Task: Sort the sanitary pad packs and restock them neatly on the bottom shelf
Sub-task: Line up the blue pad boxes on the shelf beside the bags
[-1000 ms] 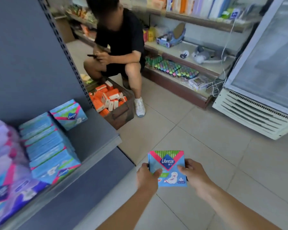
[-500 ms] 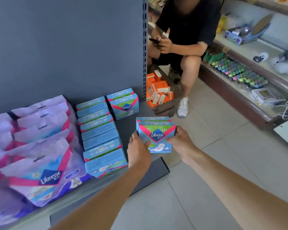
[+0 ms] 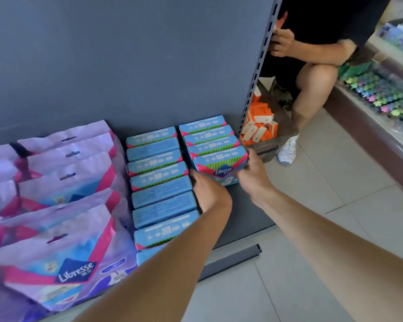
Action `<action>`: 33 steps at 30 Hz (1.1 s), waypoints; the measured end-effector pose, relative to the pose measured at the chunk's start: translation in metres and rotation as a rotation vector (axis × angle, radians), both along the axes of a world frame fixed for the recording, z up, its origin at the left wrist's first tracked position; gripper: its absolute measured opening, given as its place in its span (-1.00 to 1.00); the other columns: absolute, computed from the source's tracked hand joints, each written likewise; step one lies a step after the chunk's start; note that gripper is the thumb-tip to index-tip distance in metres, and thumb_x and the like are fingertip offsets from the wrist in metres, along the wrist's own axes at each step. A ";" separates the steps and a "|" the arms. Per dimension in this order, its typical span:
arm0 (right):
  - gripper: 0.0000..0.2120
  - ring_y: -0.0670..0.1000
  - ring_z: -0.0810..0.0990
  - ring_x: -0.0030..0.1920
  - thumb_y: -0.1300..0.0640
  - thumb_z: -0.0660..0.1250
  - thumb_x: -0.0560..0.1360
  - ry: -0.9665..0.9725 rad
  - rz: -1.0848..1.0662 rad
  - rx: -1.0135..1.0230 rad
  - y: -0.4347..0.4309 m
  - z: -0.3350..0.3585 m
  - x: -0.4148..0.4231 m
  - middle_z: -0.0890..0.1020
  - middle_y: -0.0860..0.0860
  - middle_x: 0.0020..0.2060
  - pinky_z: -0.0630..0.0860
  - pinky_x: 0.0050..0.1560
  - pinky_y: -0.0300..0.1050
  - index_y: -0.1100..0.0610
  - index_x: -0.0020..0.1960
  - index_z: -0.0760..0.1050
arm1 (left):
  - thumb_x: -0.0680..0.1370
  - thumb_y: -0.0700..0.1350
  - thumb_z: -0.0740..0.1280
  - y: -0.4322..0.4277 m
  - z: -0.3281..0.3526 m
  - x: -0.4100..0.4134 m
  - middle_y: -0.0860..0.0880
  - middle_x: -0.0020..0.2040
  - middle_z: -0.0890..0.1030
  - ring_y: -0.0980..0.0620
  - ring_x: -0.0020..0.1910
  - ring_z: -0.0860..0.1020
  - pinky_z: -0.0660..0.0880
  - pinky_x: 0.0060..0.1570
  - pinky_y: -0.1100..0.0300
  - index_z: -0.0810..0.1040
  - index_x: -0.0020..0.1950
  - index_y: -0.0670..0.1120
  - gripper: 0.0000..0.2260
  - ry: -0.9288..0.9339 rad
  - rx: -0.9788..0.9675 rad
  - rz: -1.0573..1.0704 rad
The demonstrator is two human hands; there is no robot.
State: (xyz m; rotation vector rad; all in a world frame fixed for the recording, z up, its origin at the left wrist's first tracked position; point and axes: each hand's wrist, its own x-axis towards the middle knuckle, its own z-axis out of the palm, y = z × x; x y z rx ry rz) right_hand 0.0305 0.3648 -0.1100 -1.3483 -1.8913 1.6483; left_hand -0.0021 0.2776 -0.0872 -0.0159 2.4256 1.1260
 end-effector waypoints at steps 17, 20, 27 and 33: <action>-0.53 0.01 0.58 0.07 0.30 0.47 0.35 0.007 0.027 0.054 -0.011 0.004 0.010 0.60 0.06 0.08 0.56 -0.04 -0.11 0.22 0.20 0.39 | 0.55 -0.17 0.29 0.006 0.009 0.012 -0.24 0.33 0.44 -0.20 0.31 0.44 0.43 0.27 0.04 0.26 0.38 -0.32 -0.54 -0.327 -0.095 -0.024; -0.56 0.03 0.50 0.20 0.33 0.36 0.44 -0.126 0.108 0.255 -0.009 0.015 0.040 0.55 0.09 0.20 0.42 0.09 -0.18 0.21 0.30 0.42 | 0.55 -0.15 0.23 -0.004 0.015 0.032 -0.20 0.31 0.46 -0.20 0.30 0.44 0.43 0.25 -0.02 0.36 0.33 -0.24 -0.63 -0.142 -0.194 -0.237; -0.75 0.02 0.57 0.21 0.15 0.24 0.57 -0.365 0.237 0.275 -0.011 0.034 0.186 0.62 0.03 0.18 0.46 0.28 -0.06 0.17 0.18 0.58 | 0.55 -0.20 0.19 -0.012 0.030 0.101 -0.14 0.17 0.56 -0.18 0.13 0.52 0.43 -0.06 0.05 0.48 0.22 -0.12 -0.75 0.374 -0.389 -0.903; -0.69 0.16 0.58 0.08 0.05 0.14 0.58 -0.785 0.309 0.224 -0.030 0.033 0.339 0.59 0.13 0.11 0.54 0.02 -0.03 0.27 0.12 0.47 | 0.54 -0.23 0.16 -0.012 0.028 0.214 -0.13 0.08 0.55 -0.14 0.04 0.53 0.39 -0.16 0.08 0.45 0.13 -0.16 -0.80 0.486 -0.424 -1.281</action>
